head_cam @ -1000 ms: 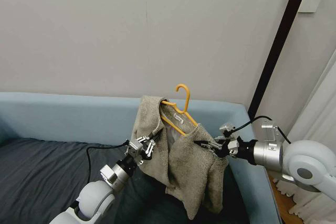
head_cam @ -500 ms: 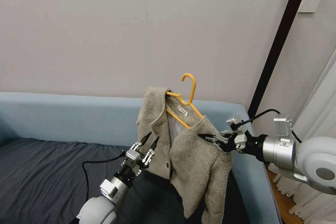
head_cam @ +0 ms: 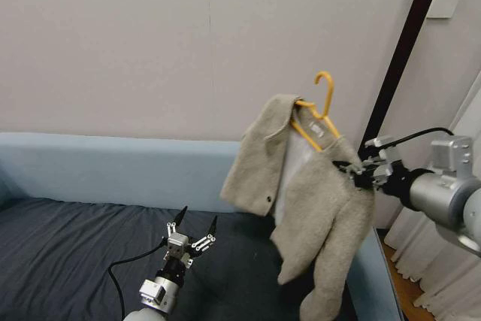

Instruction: Pick up the clothes from the sofa and hang them on the clothes hanger.

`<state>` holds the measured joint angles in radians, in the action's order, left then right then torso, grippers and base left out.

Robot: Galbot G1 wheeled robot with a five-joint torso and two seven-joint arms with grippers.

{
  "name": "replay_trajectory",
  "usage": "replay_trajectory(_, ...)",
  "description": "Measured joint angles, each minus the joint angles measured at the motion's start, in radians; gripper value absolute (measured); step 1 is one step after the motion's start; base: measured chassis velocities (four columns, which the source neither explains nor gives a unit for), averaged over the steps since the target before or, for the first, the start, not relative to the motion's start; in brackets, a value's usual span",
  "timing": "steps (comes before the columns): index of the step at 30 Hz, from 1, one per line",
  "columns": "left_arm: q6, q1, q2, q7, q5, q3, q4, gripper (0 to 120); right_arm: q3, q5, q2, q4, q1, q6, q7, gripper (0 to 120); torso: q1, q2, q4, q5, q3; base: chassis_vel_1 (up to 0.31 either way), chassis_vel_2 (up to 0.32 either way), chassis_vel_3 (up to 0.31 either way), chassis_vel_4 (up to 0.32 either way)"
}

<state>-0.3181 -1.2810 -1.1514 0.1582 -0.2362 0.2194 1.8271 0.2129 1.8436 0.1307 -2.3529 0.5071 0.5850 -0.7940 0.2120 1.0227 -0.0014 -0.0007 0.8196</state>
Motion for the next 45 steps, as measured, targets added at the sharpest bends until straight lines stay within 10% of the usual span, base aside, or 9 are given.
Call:
replay_trajectory(15, 0.029, 0.048, 0.016, 0.032, -0.021, -0.032, -0.014, 100, 0.038, -0.018, -0.001, 0.218, -0.039, -0.117, -0.178, 3, 0.0, 0.0, 0.0002, 0.0, 0.0, 0.0, 0.0, 0.0, 0.0)
replay_trajectory(34, 0.052, 0.09, 0.027, 0.031, -0.045, -0.056, -0.041, 100, -0.053, -0.213, 0.016, 0.543, -0.153, -0.108, 0.12, 3, 0.0, 0.0, -0.0001, -0.0001, 0.0, 0.0, 0.0, 0.0, 0.0)
replay_trajectory(45, 0.054, 0.076, 0.019, 0.032, -0.042, -0.048, -0.032, 100, -0.463, -0.328, 0.241, 0.678, -0.557, -0.087, 0.065, 3, 0.0, 0.0, 0.0008, -0.0005, 0.0, 0.0, 0.0, 0.0, 0.0)
